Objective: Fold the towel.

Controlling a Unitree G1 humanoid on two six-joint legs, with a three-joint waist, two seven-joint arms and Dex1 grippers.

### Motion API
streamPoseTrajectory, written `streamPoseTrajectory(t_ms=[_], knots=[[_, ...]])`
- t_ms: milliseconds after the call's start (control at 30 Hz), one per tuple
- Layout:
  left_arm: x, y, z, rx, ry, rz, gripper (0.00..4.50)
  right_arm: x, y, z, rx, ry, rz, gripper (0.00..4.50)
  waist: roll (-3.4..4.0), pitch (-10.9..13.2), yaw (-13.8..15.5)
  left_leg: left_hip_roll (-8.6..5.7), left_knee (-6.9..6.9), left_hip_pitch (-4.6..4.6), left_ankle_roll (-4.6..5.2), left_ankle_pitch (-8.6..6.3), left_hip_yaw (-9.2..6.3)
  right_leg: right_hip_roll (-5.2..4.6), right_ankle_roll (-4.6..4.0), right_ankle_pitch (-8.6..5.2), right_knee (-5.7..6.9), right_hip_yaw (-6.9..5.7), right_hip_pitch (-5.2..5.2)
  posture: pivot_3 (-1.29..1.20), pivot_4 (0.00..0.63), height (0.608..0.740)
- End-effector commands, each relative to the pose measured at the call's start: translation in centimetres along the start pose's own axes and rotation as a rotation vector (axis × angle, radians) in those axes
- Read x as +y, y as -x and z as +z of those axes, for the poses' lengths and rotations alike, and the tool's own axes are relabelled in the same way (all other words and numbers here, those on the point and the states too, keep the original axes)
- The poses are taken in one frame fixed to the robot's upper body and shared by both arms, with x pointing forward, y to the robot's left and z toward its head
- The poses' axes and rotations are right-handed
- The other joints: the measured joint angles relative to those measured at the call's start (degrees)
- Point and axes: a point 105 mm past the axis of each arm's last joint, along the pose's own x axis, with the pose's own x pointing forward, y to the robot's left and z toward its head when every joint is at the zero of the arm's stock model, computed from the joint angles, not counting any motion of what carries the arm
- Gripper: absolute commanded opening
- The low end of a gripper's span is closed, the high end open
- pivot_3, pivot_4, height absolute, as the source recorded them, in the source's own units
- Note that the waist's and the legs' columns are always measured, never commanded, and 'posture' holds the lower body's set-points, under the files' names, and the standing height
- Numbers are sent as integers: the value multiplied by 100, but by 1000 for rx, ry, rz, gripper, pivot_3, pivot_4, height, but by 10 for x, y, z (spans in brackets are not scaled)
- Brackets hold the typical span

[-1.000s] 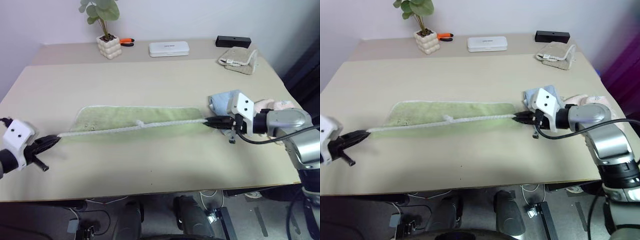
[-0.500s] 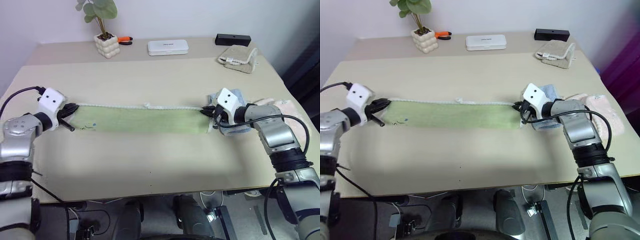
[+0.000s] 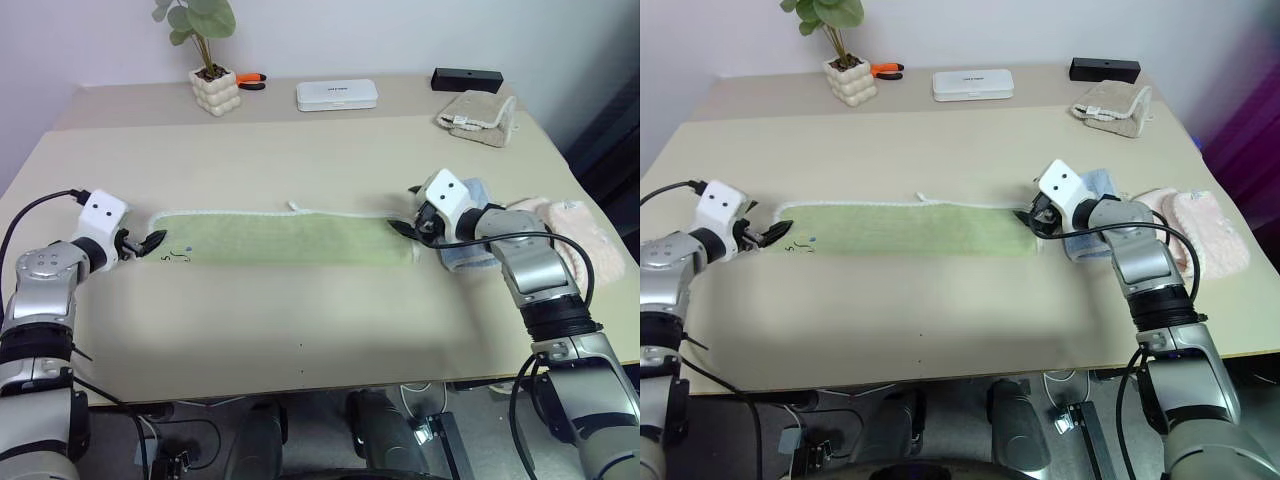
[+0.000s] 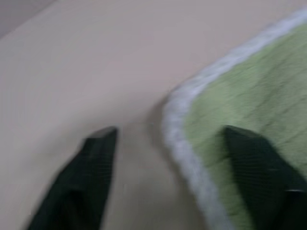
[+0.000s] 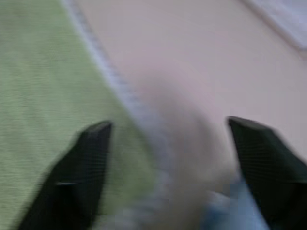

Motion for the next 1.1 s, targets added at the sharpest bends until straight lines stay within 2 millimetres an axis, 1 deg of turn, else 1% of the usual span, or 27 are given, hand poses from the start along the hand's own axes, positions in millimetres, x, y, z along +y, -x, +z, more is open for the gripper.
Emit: streamPoseTrajectory(t_ms=[33,100,167,233,300,367,433,467,500,533,567,600,633,667,767,800,867,933,1067,1100], knots=[[14,14,23,-122,76,71,4447,-11,19,18,-59,34,-58,3942,-1,-1,2,0,0,0,0,0,0,0,0,0,0,0,0,0,150,737],[15,28,27,-175,110,95,4447,-5,34,21,-87,-46,-36,3942,-1,-1,3,0,1,0,0,0,0,-1,0,0,2,0,0,0,150,737],[15,39,30,-210,122,114,4500,3,45,24,-110,-147,-7,4485,-2,-1,5,1,-1,-2,0,0,-2,-2,0,0,0,0,1,0,150,737],[15,51,32,-242,135,139,4500,16,53,25,-132,-272,12,4485,-2,-1,5,1,-1,-1,0,0,-2,-2,0,0,1,0,1,0,150,737],[13,61,35,-264,130,164,4500,35,59,21,-130,-411,34,4485,-8,-6,7,1,2,3,0,0,-3,-2,-1,0,5,0,5,0,150,737],[12,65,35,-261,133,174,4500,44,62,20,-119,-468,42,4485,-9,-7,8,3,1,7,0,0,-6,0,-1,0,5,0,11,0,150,737],[3,70,36,-258,99,165,4500,69,66,13,-93,-615,87,4485,-12,-8,10,2,3,6,0,0,-4,0,-2,0,4,0,11,0,150,737],[-6,70,40,-274,92,136,4500,82,67,6,-60,-701,94,4485,-12,-9,12,2,2,7,0,0,-5,0,-2,-1,3,0,13,0,150,737],[-19,69,46,-297,78,83,4500,92,68,0,-31,-783,87,4485,-15,-10,20,2,1,8,0,0,-5,0,-2,-1,2,0,14,0,150,737],[-34,68,52,-316,63,19,4500,96,67,-5,-11,-847,68,4485,-17,-11,30,2,0,7,0,0,-6,0,-2,-1,0,0,15,0,150,737],[-55,66,57,-325,58,-70,4500,98,66,-8,5,-913,44,4485,-16,-11,35,2,0,7,0,0,-7,0,-2,-1,-1,0,16,0,150,737],[-83,66,63,-344,25,-196,4500,99,65,-10,8,-969,21,4485,-16,-11,36,1,4,5,0,0,-2,-1,-3,-1,-2,3,15,0,150,737],[-109,69,68,-360,-2,-308,4500,100,65,-12,16,-1013,3,4485,-16,-11,38,1,5,5,-1,0,-1,-1,-3,-1,-3,5,16,0,150,737],[-128,73,71,-370,-16,-394,4500,102,64,-14,27,-1048,-10,4485,-14,-12,41,1,6,4,-1,0,1,-1,-3,-1,-7,7,17,0,150,737],[-175,80,78,-389,-20,-578,4500,107,62,-20,68,-1125,-35,4485,-14,-12,30,1,2,8,-1,0,3,1,-4,-1,-10,10,19,0,150,737],[-187,82,81,-403,-19,-620,4500,108,61,-21,78,-1145,-46,4485,-14,-13,24,4,1,10,-1,0,2,5,-4,-1,-10,9,19,0,150,737],[-206,84,89,-432,0,-678,4500,104,55,-20,69,-1200,-75,4485,-13,-14,14,5,0,10,-1,0,1,8,-4,-2,-9,9,19,0,150,737],[-216,86,94,-449,10,-711,4500,99,49,-21,69,-1250,-114,4485,-13,-14,-7,5,1,11,-1,0,1,9,-4,-1,-10,10,19,0,150,737],[-227,87,99,-465,26,-743,4500,89,35,-21,55,-1350,-159,4485,-10,-16,-6,9,0,12,0,0,1,14,-4,-2,-9,10,19,0,150,737],[-228,87,99,-465,27,-744,4500,88,32,-22,58,-1359,-166,4240,-10,-16,-5,9,0,12,0,0,1,14,-4,-2,-10,10,19,0,150,737]])
